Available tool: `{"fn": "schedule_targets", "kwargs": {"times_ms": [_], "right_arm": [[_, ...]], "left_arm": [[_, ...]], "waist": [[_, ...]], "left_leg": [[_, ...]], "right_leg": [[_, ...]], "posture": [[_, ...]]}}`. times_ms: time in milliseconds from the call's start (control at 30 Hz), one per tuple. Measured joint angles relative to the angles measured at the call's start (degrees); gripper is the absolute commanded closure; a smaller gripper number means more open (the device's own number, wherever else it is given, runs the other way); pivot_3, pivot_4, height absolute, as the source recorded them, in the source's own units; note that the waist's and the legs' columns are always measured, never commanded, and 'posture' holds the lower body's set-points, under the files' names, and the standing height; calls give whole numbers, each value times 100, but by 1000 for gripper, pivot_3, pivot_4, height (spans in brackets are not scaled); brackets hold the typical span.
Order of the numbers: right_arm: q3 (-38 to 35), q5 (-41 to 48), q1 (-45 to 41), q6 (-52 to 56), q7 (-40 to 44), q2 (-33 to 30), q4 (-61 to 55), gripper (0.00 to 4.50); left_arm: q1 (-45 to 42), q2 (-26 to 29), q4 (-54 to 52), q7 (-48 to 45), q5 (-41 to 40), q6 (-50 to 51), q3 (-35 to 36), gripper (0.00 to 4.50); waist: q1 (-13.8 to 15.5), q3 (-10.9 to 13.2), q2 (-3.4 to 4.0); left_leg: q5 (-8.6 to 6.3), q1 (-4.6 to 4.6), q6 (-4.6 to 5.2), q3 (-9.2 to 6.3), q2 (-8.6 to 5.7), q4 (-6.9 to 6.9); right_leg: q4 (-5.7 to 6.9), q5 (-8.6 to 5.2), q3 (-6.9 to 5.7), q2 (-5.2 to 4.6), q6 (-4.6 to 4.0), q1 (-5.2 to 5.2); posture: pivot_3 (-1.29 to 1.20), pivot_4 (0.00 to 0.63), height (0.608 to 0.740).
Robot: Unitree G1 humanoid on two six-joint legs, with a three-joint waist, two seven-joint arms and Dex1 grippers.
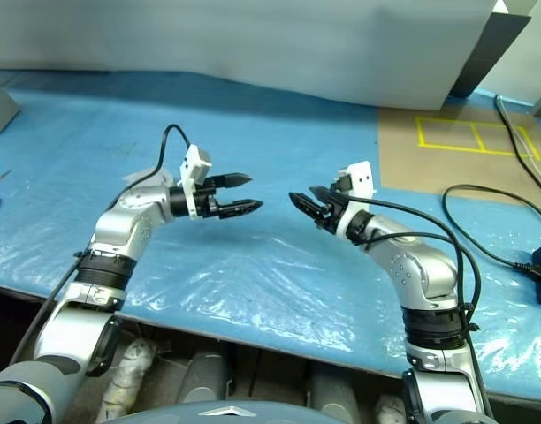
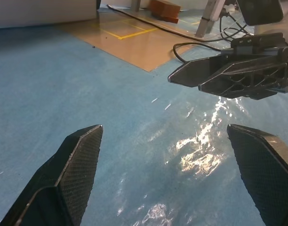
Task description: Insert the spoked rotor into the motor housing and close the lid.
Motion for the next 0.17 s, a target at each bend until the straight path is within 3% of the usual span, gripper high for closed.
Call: {"fn": "schedule_targets", "kwargs": {"times_ms": [167], "right_arm": [[0,0,-6,0,2,1,0,1370]], "left_arm": [[62,1,-28,31,0,2,0,44]], "waist": [[0,0,0]], "left_leg": [[0,0,0,0,0,0]], "right_leg": [[0,0,0,0,0,0]], "posture": [[0,150,740]]}}
